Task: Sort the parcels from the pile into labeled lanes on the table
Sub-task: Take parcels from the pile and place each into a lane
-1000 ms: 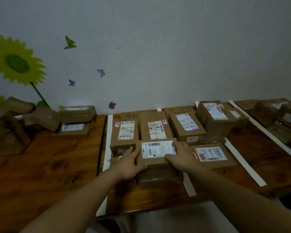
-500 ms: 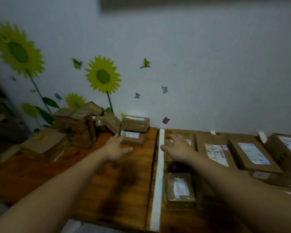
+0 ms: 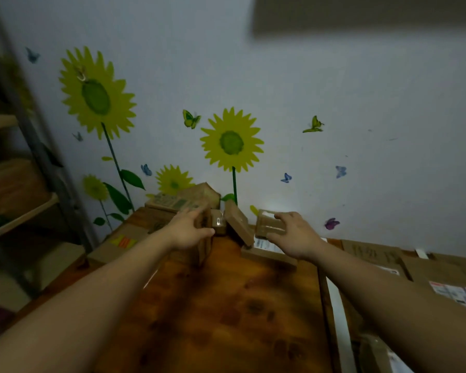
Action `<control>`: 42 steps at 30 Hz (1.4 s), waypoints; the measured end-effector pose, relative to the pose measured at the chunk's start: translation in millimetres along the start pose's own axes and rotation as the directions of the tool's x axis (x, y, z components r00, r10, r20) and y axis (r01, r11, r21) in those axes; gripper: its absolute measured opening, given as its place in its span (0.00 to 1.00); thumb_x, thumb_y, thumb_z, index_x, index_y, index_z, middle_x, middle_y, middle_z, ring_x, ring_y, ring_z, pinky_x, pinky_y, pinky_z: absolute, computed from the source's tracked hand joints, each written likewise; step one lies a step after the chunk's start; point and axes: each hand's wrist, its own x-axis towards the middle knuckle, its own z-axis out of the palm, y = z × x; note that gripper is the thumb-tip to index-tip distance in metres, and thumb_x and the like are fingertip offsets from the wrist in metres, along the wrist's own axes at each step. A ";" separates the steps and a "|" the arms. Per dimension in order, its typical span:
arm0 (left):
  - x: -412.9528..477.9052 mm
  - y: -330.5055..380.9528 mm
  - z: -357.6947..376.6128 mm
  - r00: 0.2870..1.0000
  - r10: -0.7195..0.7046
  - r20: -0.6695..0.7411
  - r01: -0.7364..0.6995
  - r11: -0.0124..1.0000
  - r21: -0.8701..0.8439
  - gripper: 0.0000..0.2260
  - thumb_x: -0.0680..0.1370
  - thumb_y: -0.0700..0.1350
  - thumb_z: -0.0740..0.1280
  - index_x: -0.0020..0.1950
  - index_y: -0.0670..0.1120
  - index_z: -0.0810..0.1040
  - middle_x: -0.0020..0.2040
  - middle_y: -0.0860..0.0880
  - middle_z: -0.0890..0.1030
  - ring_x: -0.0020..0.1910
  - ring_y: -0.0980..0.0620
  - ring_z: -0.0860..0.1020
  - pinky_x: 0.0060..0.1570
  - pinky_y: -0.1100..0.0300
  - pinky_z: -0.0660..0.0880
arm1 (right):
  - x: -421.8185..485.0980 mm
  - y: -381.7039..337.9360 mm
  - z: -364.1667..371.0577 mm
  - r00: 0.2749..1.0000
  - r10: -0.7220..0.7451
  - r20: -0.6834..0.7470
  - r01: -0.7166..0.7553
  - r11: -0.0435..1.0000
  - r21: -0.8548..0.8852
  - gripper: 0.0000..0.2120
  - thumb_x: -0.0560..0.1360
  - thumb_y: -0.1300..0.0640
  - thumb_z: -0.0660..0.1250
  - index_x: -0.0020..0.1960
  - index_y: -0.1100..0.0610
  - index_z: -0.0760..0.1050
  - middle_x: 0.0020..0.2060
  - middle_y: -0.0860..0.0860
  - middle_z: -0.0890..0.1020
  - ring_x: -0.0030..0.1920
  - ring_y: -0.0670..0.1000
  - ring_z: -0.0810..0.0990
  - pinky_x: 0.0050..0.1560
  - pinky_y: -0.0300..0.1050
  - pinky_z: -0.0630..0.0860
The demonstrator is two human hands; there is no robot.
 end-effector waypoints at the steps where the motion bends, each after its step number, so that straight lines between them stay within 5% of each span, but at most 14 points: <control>1: 12.2 2.1 -1.0 1.000 0.027 -0.002 -0.027 1.000 0.003 0.36 0.76 0.57 0.66 0.78 0.51 0.52 0.78 0.46 0.49 0.77 0.47 0.46 0.75 0.51 0.49 | 10.5 0.8 -0.3 1.000 -0.001 -0.005 0.001 1.000 -0.019 0.32 0.75 0.42 0.65 0.75 0.53 0.61 0.72 0.54 0.64 0.70 0.56 0.65 0.69 0.50 0.64; 7: 94.6 39.5 22.4 0.992 0.096 0.080 -0.097 0.995 0.000 0.37 0.75 0.59 0.66 0.78 0.49 0.52 0.78 0.46 0.52 0.76 0.46 0.53 0.74 0.51 0.54 | 81.7 41.5 -3.1 0.994 0.105 -0.010 -0.105 0.994 -0.022 0.31 0.76 0.44 0.64 0.75 0.54 0.61 0.70 0.56 0.65 0.69 0.57 0.66 0.69 0.51 0.64; 13: 188.4 74.7 77.7 0.969 0.038 0.245 -0.017 0.996 -0.085 0.34 0.76 0.55 0.66 0.77 0.48 0.54 0.76 0.44 0.60 0.72 0.46 0.63 0.69 0.55 0.63 | 159.4 113.2 16.2 0.949 0.306 0.071 -0.314 0.934 0.173 0.30 0.74 0.43 0.65 0.71 0.54 0.64 0.64 0.57 0.71 0.59 0.57 0.75 0.60 0.54 0.76; 17: 242.4 89.5 119.0 0.944 0.028 0.330 0.056 0.968 -0.244 0.27 0.79 0.47 0.65 0.75 0.45 0.58 0.69 0.46 0.69 0.67 0.47 0.70 0.59 0.60 0.68 | 192.5 150.3 38.3 0.909 0.395 0.137 -0.418 0.859 0.295 0.24 0.77 0.51 0.66 0.70 0.57 0.65 0.65 0.56 0.73 0.59 0.53 0.75 0.56 0.46 0.77; 19: 265.2 93.4 141.2 0.935 0.057 0.351 0.074 0.934 -0.349 0.19 0.78 0.42 0.65 0.69 0.46 0.68 0.65 0.46 0.74 0.62 0.50 0.74 0.58 0.61 0.71 | 205.3 166.4 49.0 0.879 0.447 0.168 -0.476 0.801 0.363 0.29 0.78 0.53 0.66 0.74 0.58 0.58 0.69 0.57 0.69 0.63 0.55 0.73 0.57 0.45 0.74; 22: 290.0 90.9 168.6 0.929 -0.014 0.371 0.205 0.852 -0.481 0.20 0.76 0.48 0.68 0.66 0.47 0.69 0.63 0.45 0.76 0.60 0.46 0.75 0.61 0.50 0.74 | 217.1 181.7 61.0 0.833 0.504 0.228 -0.546 0.683 0.486 0.41 0.77 0.50 0.67 0.78 0.57 0.44 0.75 0.58 0.60 0.71 0.59 0.66 0.66 0.53 0.71; 25: 301.9 79.4 186.0 0.886 -0.188 0.424 0.405 0.758 -0.511 0.33 0.73 0.59 0.66 0.73 0.45 0.63 0.68 0.45 0.71 0.63 0.43 0.72 0.60 0.48 0.72 | 221.0 189.4 68.6 0.800 0.563 0.208 -0.574 0.617 0.539 0.41 0.76 0.46 0.67 0.78 0.58 0.47 0.74 0.58 0.62 0.70 0.59 0.68 0.65 0.54 0.72; 31: 274.3 81.1 161.7 0.929 -0.177 0.326 0.368 0.553 -0.747 0.19 0.80 0.45 0.62 0.69 0.49 0.60 0.58 0.45 0.74 0.54 0.44 0.76 0.51 0.45 0.77 | 209.5 176.4 55.4 0.846 0.531 0.056 -0.459 0.670 0.584 0.25 0.76 0.51 0.67 0.71 0.55 0.66 0.64 0.58 0.73 0.58 0.56 0.78 0.52 0.49 0.81; 34: 250.6 87.9 132.7 0.967 -0.109 0.229 0.252 0.527 -0.812 0.20 0.78 0.38 0.63 0.66 0.50 0.60 0.50 0.49 0.75 0.48 0.48 0.78 0.44 0.48 0.79 | 189.5 152.7 35.7 0.874 0.483 -0.048 -0.334 0.671 0.662 0.29 0.73 0.52 0.69 0.71 0.51 0.64 0.64 0.57 0.72 0.55 0.55 0.79 0.47 0.48 0.82; 38: 209.5 84.1 99.4 0.993 -0.032 0.117 0.114 0.568 -0.815 0.28 0.75 0.35 0.67 0.69 0.53 0.58 0.52 0.48 0.79 0.41 0.51 0.78 0.39 0.51 0.77 | 150.0 115.3 6.1 0.900 0.392 -0.191 -0.144 0.681 0.718 0.39 0.60 0.41 0.69 0.71 0.42 0.64 0.62 0.52 0.74 0.57 0.51 0.78 0.53 0.54 0.81; 42: 153.5 76.1 70.4 0.984 0.040 0.175 0.134 0.489 -0.862 0.30 0.78 0.42 0.65 0.74 0.60 0.55 0.52 0.47 0.82 0.47 0.47 0.80 0.37 0.52 0.77 | 95.2 67.5 -18.8 0.896 0.341 -0.284 -0.032 0.687 0.726 0.39 0.68 0.57 0.73 0.74 0.45 0.60 0.63 0.51 0.74 0.55 0.51 0.79 0.53 0.53 0.81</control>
